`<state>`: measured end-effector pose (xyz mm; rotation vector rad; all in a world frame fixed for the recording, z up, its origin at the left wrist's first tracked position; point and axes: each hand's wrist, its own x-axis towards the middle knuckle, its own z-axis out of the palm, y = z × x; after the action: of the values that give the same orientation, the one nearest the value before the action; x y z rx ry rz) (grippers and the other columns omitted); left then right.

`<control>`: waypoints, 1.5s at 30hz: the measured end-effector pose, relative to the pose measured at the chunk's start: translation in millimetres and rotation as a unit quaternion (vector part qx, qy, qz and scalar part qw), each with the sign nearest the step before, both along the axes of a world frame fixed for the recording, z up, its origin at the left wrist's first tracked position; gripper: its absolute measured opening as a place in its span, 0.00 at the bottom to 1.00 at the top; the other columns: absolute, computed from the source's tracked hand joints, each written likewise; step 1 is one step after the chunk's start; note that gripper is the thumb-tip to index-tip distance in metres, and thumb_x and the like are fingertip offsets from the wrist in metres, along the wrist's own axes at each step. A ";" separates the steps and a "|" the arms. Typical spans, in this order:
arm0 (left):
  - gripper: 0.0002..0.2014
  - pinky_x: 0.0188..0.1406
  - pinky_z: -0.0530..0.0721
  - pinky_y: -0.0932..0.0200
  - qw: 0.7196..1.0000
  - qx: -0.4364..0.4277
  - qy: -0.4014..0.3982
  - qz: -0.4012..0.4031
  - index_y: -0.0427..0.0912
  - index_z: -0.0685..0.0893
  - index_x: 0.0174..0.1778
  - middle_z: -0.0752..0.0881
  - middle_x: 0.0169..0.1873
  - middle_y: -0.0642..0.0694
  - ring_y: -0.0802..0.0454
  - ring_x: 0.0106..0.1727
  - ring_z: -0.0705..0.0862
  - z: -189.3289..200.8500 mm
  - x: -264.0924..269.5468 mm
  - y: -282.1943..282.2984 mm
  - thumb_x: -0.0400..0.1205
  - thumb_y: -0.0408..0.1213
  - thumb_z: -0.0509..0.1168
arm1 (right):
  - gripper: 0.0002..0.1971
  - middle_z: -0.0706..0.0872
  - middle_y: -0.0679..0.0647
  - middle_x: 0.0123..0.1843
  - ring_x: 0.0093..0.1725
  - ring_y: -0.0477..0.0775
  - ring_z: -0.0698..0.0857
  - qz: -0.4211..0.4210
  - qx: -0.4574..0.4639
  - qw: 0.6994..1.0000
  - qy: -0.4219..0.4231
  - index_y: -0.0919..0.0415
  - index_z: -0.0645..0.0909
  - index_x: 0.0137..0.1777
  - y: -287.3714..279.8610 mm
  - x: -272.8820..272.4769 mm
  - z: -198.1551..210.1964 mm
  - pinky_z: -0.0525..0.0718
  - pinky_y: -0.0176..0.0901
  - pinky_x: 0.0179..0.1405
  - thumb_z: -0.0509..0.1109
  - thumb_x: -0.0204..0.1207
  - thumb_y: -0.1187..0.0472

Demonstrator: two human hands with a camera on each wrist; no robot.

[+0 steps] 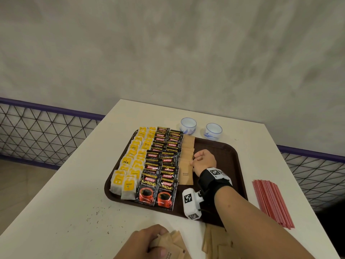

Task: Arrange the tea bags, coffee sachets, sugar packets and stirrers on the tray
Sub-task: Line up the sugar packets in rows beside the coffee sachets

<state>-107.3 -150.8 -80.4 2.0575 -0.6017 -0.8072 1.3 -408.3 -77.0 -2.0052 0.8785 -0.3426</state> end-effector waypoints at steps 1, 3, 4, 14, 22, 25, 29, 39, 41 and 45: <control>0.13 0.54 0.79 0.74 0.999 0.023 -0.015 -0.022 0.87 0.71 0.42 0.81 0.38 0.79 0.66 0.45 0.83 4.5 -1.3 -3.2 0.62 0.66 0.63 | 0.15 0.85 0.52 0.35 0.30 0.51 0.85 -0.001 0.000 1.000 -0.002 0.51 0.76 0.35 0.0 0.1 0.0 0.90 0.52 0.41 0.69 0.72 0.74; 0.18 0.49 0.75 0.78 0.999 0.007 -0.008 -0.048 0.91 0.66 0.39 0.77 0.34 0.86 0.69 0.40 0.80 6.1 -1.6 -1.2 0.71 0.54 0.61 | 0.15 0.84 0.51 0.33 0.32 0.52 0.85 -0.001 0.002 1.000 0.000 0.51 0.76 0.35 0.2 -0.4 0.9 0.89 0.49 0.41 0.71 0.72 0.73; 0.19 0.48 0.74 0.78 0.998 0.013 -0.012 -0.060 0.90 0.67 0.38 0.77 0.33 0.86 0.70 0.39 0.80 7.2 -1.8 -2.8 0.72 0.51 0.61 | 0.15 0.83 0.50 0.33 0.34 0.52 0.85 0.002 0.002 1.000 0.003 0.51 0.75 0.35 0.1 -1.0 1.4 0.88 0.47 0.40 0.72 0.72 0.73; 0.15 0.44 0.74 0.79 0.999 0.027 -0.026 -0.025 0.76 0.75 0.38 0.81 0.33 0.72 0.67 0.45 0.82 20.7 -0.2 -9.5 0.77 0.44 0.66 | 0.13 0.84 0.51 0.38 0.43 0.58 0.89 0.020 0.027 0.999 0.000 0.51 0.75 0.38 -4.9 -12.0 18.0 0.89 0.53 0.49 0.78 0.70 0.65; 0.16 0.47 0.85 0.63 0.996 -0.062 -0.055 0.025 0.60 0.82 0.48 0.84 0.47 0.61 0.63 0.51 0.81 62.2 21.8 -21.2 0.79 0.29 0.66 | 0.07 0.86 0.48 0.43 0.37 0.45 0.84 0.378 0.099 0.920 0.043 0.50 0.82 0.51 16.5 -96.3 79.6 0.79 0.34 0.32 0.75 0.75 0.57; 0.18 0.44 0.87 0.52 0.993 -0.099 -0.059 0.020 0.59 0.84 0.47 0.86 0.39 0.57 0.57 0.42 0.83 68.8 32.9 -26.6 0.76 0.27 0.67 | 0.08 0.88 0.45 0.41 0.38 0.38 0.85 0.450 0.090 0.885 0.076 0.44 0.83 0.50 23.6 -124.4 70.9 0.80 0.34 0.36 0.75 0.75 0.57; 0.18 0.47 0.87 0.49 0.991 -0.121 -0.050 0.039 0.63 0.85 0.46 0.88 0.41 0.57 0.54 0.45 0.86 69.9 33.8 -35.2 0.75 0.29 0.69 | 0.07 0.79 0.54 0.32 0.33 0.50 0.80 0.406 0.123 0.905 0.024 0.54 0.85 0.50 24.2 -133.7 57.7 0.81 0.38 0.31 0.75 0.74 0.62; 0.12 0.31 0.82 0.65 0.986 -0.123 0.004 0.115 0.47 0.84 0.48 0.87 0.40 0.48 0.51 0.44 0.85 64.3 19.5 -11.0 0.78 0.24 0.66 | 0.08 0.87 0.59 0.47 0.48 0.61 0.90 0.162 0.202 0.965 0.048 0.62 0.81 0.46 4.3 -105.2 37.8 0.91 0.52 0.45 0.66 0.79 0.75; 0.11 0.32 0.82 0.66 0.987 -0.115 0.001 0.113 0.48 0.83 0.48 0.86 0.44 0.50 0.51 0.46 0.84 63.0 15.7 -6.8 0.78 0.25 0.67 | 0.08 0.86 0.59 0.47 0.49 0.60 0.88 0.130 0.176 0.973 0.073 0.61 0.80 0.44 6.0 -94.4 28.2 0.90 0.48 0.41 0.68 0.77 0.74; 0.11 0.31 0.82 0.69 0.987 -0.108 0.000 0.120 0.51 0.82 0.46 0.84 0.43 0.51 0.53 0.44 0.83 61.9 10.6 0.2 0.79 0.27 0.66 | 0.09 0.90 0.54 0.45 0.44 0.55 0.87 0.089 0.099 0.986 0.105 0.54 0.81 0.38 7.9 -76.6 13.1 0.87 0.48 0.49 0.77 0.68 0.69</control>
<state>-96.7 -150.6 -18.5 1.8873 -0.4110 -0.5750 -75.4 -400.3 -63.9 -1.9393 0.8202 0.0568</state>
